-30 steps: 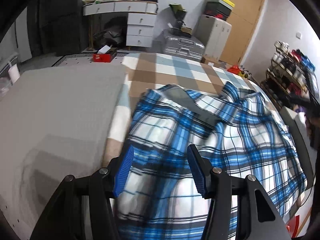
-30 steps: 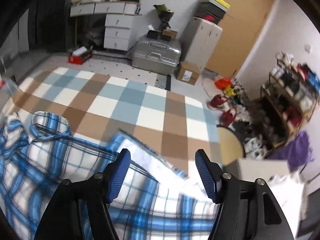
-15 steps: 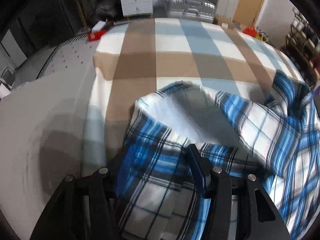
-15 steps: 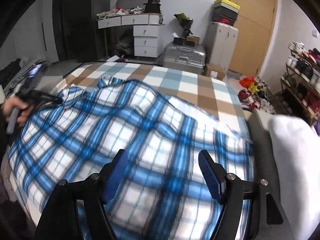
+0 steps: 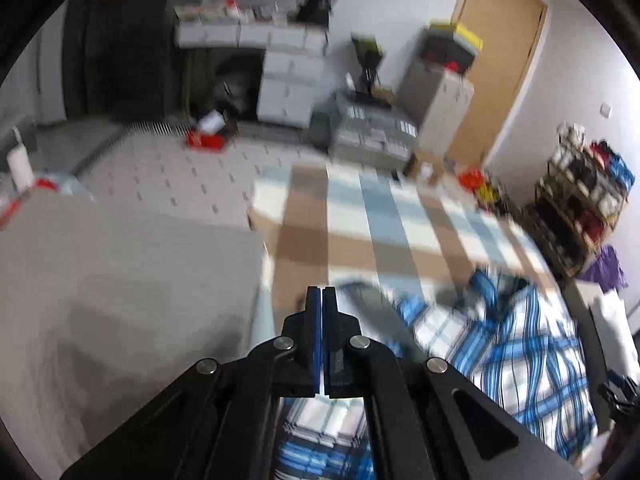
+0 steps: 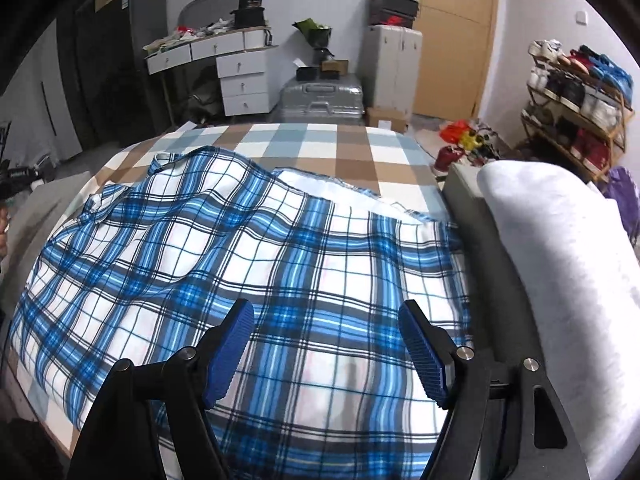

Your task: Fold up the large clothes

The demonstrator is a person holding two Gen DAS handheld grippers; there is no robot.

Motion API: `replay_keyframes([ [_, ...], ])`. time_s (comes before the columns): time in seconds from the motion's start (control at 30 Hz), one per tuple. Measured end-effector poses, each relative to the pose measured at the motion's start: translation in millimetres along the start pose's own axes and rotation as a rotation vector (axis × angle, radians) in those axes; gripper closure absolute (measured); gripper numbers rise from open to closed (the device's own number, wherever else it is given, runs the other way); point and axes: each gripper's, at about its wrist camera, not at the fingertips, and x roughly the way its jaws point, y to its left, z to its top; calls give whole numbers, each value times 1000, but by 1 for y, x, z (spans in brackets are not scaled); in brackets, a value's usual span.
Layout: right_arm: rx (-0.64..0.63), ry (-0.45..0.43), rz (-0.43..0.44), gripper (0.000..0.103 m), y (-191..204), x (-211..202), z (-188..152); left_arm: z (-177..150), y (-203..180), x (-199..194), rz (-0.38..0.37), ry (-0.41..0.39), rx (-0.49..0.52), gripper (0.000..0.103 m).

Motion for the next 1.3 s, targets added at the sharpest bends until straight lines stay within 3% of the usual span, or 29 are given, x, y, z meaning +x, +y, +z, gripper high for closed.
replay_keyframes([
  [0.03,-4,-6,15,28,4,-3,-1,-4,-4,12,-28,57,-3,99],
  [0.07,-8,-10,23,28,6,-4,-2,-7,-11,24,-51,105,7,79],
  [0.1,-17,-16,30,28,10,-8,-3,-12,-15,33,-48,133,11,51],
  [0.13,-26,-18,33,28,12,-10,-5,-13,-19,39,-30,140,9,42],
  [0.27,-28,-13,26,28,14,-14,-12,-19,-31,71,18,229,32,39],
  [0.37,-13,-2,15,28,10,-15,-17,-17,-39,91,142,256,107,39],
  [0.47,2,6,4,28,8,-15,-21,-16,-51,101,165,258,185,39],
  [0.5,8,11,1,28,7,-14,-23,-17,-54,102,163,250,210,42],
  [0.53,12,12,-1,28,6,-14,-23,-20,-57,102,160,241,236,52],
  [0.57,14,15,-3,28,5,-13,-24,-22,-63,100,114,229,262,84],
  [0.6,13,17,-3,28,5,-13,-24,-23,-66,98,119,225,288,103],
  [0.63,12,19,-3,28,5,-12,-24,-26,-71,94,149,211,326,103],
  [0.73,14,19,-5,28,4,-11,-24,-29,-71,77,136,174,352,103],
  [0.93,10,13,0,28,4,-10,-25,-12,-44,28,68,70,261,103],
  [1.07,19,16,8,28,4,-7,-26,3,-37,8,85,-13,238,103],
  [1.17,12,15,8,28,6,-8,-26,18,-32,9,90,-61,202,103],
  [1.3,18,12,5,28,3,-11,-27,25,-18,37,146,-46,162,103],
])
